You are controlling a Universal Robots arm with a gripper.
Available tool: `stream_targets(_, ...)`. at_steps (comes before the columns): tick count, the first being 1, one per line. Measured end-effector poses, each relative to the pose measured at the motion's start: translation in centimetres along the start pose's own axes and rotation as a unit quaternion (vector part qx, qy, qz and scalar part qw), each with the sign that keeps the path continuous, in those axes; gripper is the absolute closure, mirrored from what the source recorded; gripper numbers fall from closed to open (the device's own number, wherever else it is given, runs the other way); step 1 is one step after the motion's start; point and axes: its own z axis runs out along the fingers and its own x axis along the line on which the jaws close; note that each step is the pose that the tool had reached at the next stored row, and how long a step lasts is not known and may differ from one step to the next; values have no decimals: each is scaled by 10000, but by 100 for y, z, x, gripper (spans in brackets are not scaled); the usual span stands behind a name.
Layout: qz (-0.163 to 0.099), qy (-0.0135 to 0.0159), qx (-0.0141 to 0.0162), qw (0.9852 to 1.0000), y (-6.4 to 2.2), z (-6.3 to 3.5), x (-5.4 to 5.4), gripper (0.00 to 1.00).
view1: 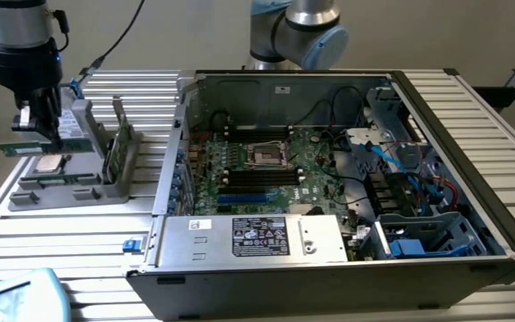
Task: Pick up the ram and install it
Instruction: 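Pick up the ram and move it above insertion slot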
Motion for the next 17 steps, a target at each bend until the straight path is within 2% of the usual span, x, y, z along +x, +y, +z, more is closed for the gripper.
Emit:
stream_targets(6,-6,-11,-74,10000,-177,-169,41,85)
stream_targets(17,-16,-34,-216,9998,-446,-461,105,85)
